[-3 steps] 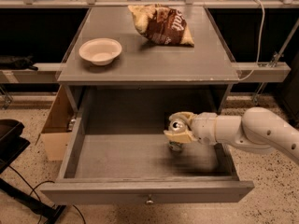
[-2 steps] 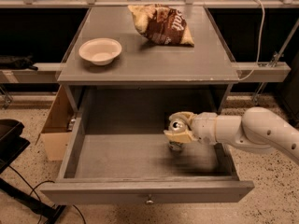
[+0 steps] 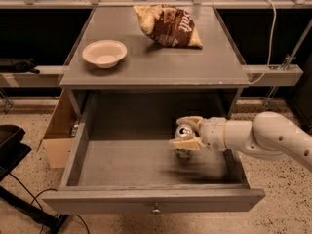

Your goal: Place 7up can into top drawer

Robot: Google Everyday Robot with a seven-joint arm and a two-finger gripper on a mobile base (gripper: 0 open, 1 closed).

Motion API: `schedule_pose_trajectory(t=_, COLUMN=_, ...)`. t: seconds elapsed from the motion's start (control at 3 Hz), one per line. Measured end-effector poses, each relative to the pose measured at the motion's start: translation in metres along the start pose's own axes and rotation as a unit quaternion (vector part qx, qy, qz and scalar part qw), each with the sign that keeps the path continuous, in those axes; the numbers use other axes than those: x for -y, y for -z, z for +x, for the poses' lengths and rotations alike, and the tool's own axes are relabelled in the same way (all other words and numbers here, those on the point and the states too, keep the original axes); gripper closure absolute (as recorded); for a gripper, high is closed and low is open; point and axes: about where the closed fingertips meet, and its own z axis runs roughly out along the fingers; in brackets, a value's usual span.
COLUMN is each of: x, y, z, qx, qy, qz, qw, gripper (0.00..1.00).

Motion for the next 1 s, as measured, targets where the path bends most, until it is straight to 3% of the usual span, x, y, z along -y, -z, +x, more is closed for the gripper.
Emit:
schedule_pose_trajectory(t=0.33, x=0.0, y=0.0, z=0.0, qx=0.0, qy=0.0, qz=0.0, qw=1.0, gripper=0.0)
schedule_pose_trajectory(t=0.67, x=-0.003, y=-0.003, z=-0.002, qx=0.001, qy=0.001, qz=-0.011, qw=0.9999, gripper=0.0)
schedule_pose_trajectory(t=1.0, x=-0.004, y=0.015, z=-0.021, qx=0.023, qy=0.025, qz=-0.027, qw=0.9991, gripper=0.0)
